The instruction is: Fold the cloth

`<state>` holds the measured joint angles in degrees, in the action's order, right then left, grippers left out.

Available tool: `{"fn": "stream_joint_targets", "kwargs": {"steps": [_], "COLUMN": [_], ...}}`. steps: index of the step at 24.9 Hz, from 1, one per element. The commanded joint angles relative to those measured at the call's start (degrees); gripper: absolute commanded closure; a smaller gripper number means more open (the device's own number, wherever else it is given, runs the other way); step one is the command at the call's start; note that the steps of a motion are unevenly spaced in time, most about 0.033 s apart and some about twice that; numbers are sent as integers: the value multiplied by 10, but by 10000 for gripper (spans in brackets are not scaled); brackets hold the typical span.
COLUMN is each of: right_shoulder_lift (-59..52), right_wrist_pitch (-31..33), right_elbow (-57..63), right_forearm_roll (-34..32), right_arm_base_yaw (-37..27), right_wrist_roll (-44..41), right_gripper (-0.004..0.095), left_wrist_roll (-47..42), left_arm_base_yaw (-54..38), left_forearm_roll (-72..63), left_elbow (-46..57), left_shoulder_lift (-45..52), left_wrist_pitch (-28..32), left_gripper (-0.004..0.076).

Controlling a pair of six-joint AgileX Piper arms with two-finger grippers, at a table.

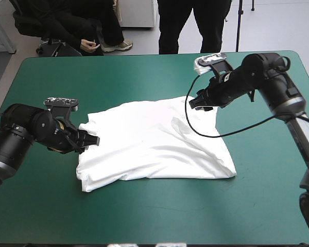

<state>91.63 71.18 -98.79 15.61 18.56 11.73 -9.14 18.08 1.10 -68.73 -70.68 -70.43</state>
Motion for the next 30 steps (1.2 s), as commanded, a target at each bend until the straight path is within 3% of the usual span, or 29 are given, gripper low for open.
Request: {"fn": "stream_joint_targets", "kwargs": {"steps": [1,7,17,23,27,29,30], "right_shoulder_lift": [-56,-73,-73,-73,-74,-84,-99], "right_wrist_pitch": [3,3,3,3,3,3,3], "right_elbow": [-18,-18,-18,-18,-15,11,44], "right_forearm_roll": [1,-12,-12,-8,-8,-11,-17], "right_arm_base_yaw": [-2,-2,-2,-2,-2,-2,-2], "right_wrist_roll": [-3,-7,-9,-12,-13,-16,-16], "right_gripper": [426,426,426,426,426,426,426], "left_wrist_roll": [-60,-75,-107,-109,-102,-101,-101], "left_arm_base_yaw": [38,49,49,47,47,47,47], "left_forearm_roll": [36,-1,-11,4,6,11,17], "left_elbow": [-10,61,196,231,231,231,231], "left_shoulder_lift": [15,15,15,-48,-90,-107,-118], "left_wrist_pitch": [-35,-23,82,152,176,176,175], "left_gripper": [322,146,136,199,295,429,552]}}
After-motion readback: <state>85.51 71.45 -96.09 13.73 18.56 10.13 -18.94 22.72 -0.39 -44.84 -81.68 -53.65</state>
